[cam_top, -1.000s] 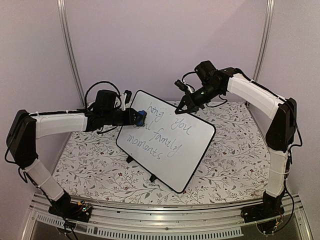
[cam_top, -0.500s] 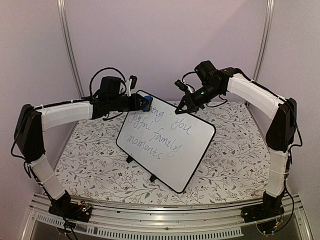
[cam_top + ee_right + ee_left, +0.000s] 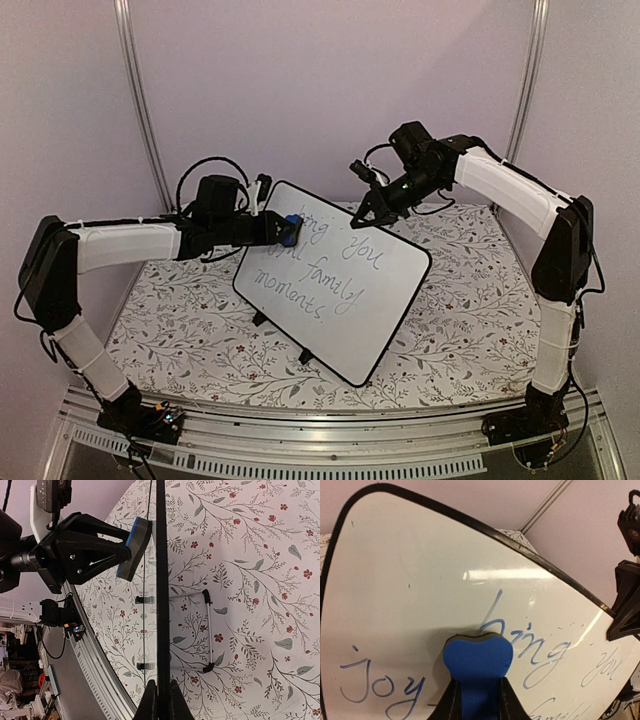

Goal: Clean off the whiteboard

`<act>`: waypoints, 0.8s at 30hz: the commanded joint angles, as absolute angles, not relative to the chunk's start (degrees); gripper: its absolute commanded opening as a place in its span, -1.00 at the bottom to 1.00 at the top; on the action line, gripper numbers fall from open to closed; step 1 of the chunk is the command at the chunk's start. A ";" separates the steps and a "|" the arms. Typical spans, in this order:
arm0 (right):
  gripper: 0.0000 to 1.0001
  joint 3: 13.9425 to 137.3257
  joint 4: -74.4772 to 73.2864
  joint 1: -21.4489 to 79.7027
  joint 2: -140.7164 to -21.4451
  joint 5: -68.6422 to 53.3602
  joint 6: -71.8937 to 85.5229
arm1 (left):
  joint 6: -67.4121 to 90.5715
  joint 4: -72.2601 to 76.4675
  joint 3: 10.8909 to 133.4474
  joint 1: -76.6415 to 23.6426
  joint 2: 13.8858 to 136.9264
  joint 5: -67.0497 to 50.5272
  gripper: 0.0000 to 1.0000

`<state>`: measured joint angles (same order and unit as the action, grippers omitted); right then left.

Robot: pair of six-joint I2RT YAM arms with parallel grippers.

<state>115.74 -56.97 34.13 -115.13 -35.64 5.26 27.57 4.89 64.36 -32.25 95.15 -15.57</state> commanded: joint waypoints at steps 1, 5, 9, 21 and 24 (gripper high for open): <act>-1.00 115.75 -56.84 35.89 -112.14 -34.29 1.14 | 28.57 4.33 60.62 -33.57 94.94 -16.16 -1.00; -1.00 115.75 -56.92 35.95 -112.32 -34.28 1.10 | 27.72 3.41 63.15 -33.59 96.00 -15.91 -1.00; -1.00 115.75 -56.97 35.94 -112.26 -34.26 0.98 | 26.39 2.05 69.42 -33.49 98.13 -15.22 -1.00; -1.00 115.93 -56.88 35.95 -112.25 -34.19 0.97 | 26.50 -1.61 69.62 -33.14 99.58 -13.69 -1.00; -1.00 115.91 -56.91 35.95 -112.40 -34.39 0.88 | 27.41 -0.43 64.16 -33.25 97.55 -13.88 -1.00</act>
